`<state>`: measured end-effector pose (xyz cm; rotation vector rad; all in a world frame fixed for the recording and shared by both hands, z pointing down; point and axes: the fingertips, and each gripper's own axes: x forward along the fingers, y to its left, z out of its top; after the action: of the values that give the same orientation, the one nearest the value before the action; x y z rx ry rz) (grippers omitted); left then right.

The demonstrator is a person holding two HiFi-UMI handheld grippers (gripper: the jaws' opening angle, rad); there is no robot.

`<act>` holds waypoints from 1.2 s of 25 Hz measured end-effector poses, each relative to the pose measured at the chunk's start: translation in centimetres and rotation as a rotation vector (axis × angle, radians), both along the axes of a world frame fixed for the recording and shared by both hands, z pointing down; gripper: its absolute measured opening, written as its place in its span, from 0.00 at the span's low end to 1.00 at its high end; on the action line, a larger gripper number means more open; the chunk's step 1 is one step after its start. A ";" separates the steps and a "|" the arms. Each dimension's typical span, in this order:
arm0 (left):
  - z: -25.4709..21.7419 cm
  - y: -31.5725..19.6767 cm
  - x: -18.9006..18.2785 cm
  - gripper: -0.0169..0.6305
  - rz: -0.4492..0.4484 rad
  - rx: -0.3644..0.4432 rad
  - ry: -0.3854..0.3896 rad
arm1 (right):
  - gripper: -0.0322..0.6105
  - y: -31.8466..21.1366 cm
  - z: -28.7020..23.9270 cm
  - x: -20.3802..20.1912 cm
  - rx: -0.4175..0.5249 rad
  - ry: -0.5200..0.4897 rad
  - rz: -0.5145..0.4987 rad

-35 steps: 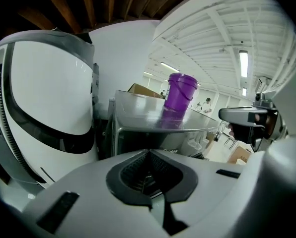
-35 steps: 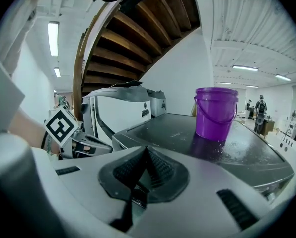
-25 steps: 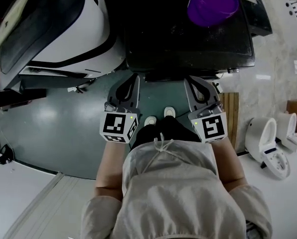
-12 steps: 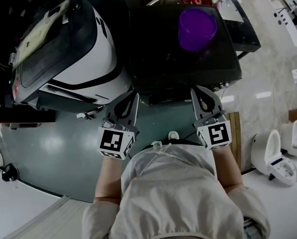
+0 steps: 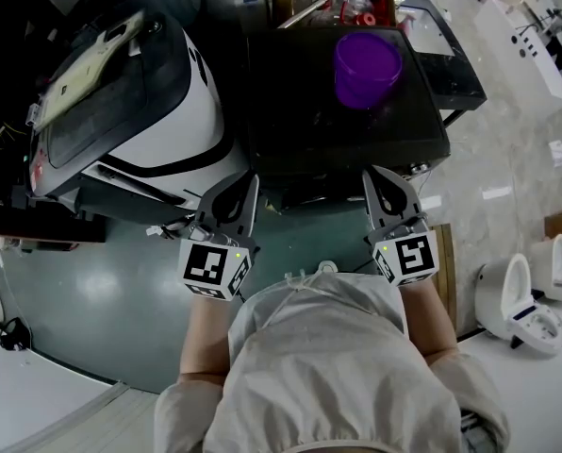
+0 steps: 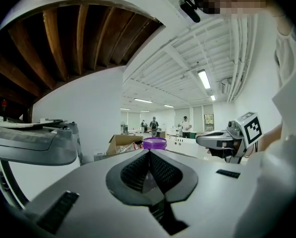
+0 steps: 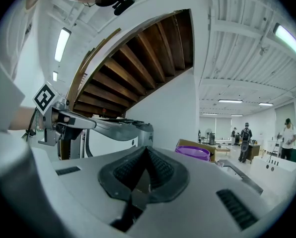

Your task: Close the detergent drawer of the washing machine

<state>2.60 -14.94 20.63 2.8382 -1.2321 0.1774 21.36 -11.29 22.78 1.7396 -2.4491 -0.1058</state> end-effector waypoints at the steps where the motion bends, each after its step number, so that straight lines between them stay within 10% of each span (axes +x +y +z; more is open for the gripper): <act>1: -0.1 0.0 -0.2 0.06 -0.003 0.000 0.003 | 0.05 0.2 0.0 -0.1 -0.003 -0.002 -0.001; 30: 0.6 1.6 -2.6 0.06 -0.025 -0.051 0.056 | 0.05 2.4 0.3 -2.8 -0.022 -0.002 -0.035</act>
<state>-0.02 -13.33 21.24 2.7635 -1.2325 0.1262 18.61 -8.92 23.08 1.6888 -2.4736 -0.0804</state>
